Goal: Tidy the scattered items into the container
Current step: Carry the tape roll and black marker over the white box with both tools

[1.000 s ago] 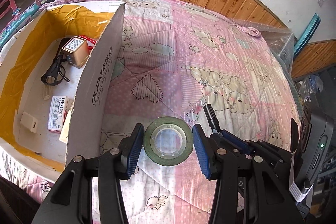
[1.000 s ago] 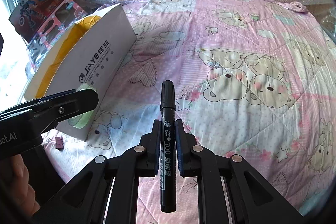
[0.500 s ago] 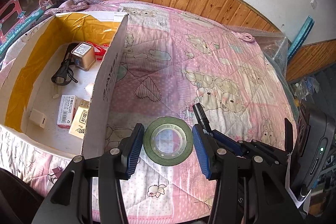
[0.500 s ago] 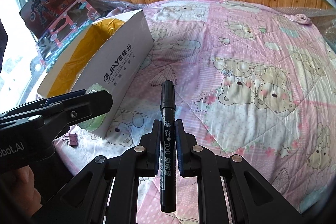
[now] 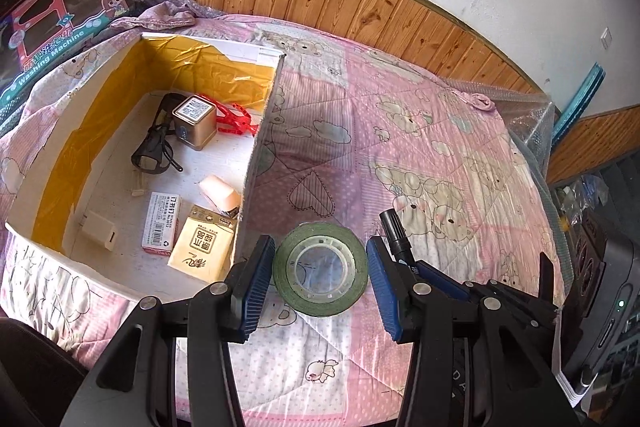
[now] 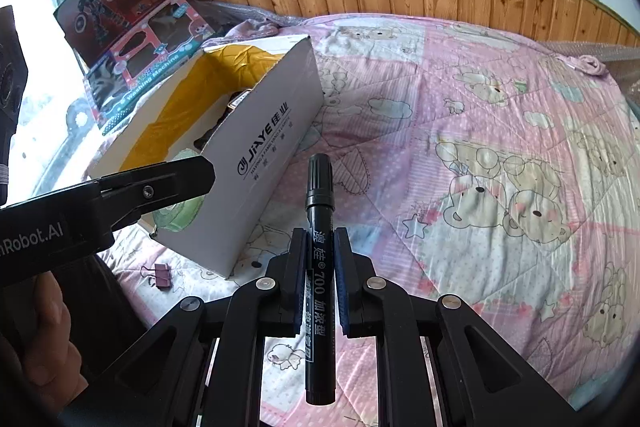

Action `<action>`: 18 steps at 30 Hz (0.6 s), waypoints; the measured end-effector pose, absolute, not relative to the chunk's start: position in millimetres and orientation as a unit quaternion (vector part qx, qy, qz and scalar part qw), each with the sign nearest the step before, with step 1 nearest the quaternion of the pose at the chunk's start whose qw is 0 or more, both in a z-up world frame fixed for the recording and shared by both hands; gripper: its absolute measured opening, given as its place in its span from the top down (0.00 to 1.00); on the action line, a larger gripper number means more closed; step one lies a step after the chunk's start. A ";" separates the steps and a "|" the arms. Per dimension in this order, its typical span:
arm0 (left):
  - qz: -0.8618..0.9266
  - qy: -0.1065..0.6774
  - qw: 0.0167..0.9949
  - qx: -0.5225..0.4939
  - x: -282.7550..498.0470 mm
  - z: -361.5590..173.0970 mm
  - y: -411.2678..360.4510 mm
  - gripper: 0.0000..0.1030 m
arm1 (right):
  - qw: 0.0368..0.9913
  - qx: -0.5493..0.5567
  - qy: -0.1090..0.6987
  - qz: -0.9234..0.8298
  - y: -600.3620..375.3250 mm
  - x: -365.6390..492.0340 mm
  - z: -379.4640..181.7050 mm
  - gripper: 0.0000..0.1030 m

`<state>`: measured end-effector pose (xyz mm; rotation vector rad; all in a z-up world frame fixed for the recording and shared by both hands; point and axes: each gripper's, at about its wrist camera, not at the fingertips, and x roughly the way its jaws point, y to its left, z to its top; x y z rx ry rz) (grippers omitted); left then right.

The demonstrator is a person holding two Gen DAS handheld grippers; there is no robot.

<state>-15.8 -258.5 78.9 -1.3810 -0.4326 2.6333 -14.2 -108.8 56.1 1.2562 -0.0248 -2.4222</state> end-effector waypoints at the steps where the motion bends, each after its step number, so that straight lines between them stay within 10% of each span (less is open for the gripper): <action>1: 0.875 -0.146 0.067 -0.457 -15.8 79.7 -261.9 0.53 | 0.206 0.450 -0.008 -0.869 -110.8 -14.6 57.6 0.87; 18: 0.883 -0.174 0.037 -0.435 -13.7 94.7 -316.5 0.53 | 0.241 0.429 0.018 -0.870 -161.3 -23.0 86.1 0.87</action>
